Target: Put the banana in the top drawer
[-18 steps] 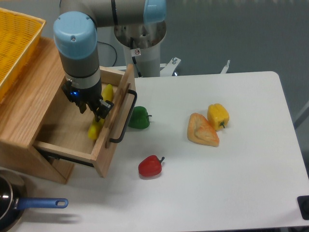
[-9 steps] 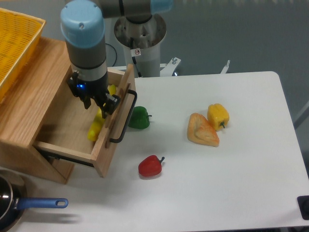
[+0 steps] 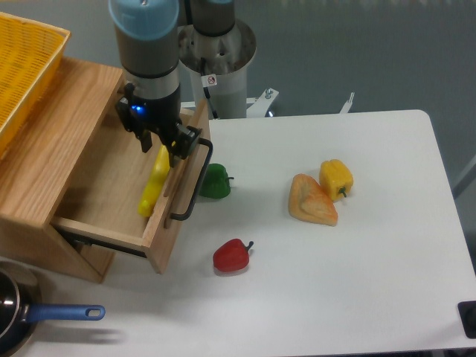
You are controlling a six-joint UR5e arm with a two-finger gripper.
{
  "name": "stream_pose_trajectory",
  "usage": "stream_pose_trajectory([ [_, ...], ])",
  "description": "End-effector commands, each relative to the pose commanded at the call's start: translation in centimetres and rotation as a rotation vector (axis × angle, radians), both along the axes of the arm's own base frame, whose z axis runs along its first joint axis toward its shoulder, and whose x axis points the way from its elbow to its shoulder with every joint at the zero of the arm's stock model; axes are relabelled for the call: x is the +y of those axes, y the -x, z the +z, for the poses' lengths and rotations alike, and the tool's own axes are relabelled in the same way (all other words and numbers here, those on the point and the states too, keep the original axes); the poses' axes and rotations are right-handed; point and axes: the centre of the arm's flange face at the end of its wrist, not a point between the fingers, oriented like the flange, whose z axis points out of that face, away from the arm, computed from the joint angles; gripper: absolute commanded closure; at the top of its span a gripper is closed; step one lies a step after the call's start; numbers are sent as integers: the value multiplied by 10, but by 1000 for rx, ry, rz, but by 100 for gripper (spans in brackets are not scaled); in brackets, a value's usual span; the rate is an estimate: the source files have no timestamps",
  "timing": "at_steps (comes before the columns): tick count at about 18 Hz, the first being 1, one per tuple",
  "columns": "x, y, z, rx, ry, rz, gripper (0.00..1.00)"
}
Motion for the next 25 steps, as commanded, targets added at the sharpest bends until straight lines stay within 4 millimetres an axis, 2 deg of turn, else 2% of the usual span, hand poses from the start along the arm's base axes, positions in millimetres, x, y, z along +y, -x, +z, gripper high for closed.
stream_pose_trajectory([
  [3,-9,6,5,5,-1,-13,39],
  [6,-18,22,6,11,-4,-10,39],
  [10,-38,61,1,27,-2,-62,39],
  [14,-49,87,-4,46,-4,-107,36],
  [15,-50,96,-8,44,-2,-104,34],
  [16,-51,100,-9,51,-5,-108,29],
  [21,-53,118,-23,59,17,-130,25],
  [23,-60,133,-35,68,27,-123,11],
  [25,-64,139,-42,80,22,-115,10],
])
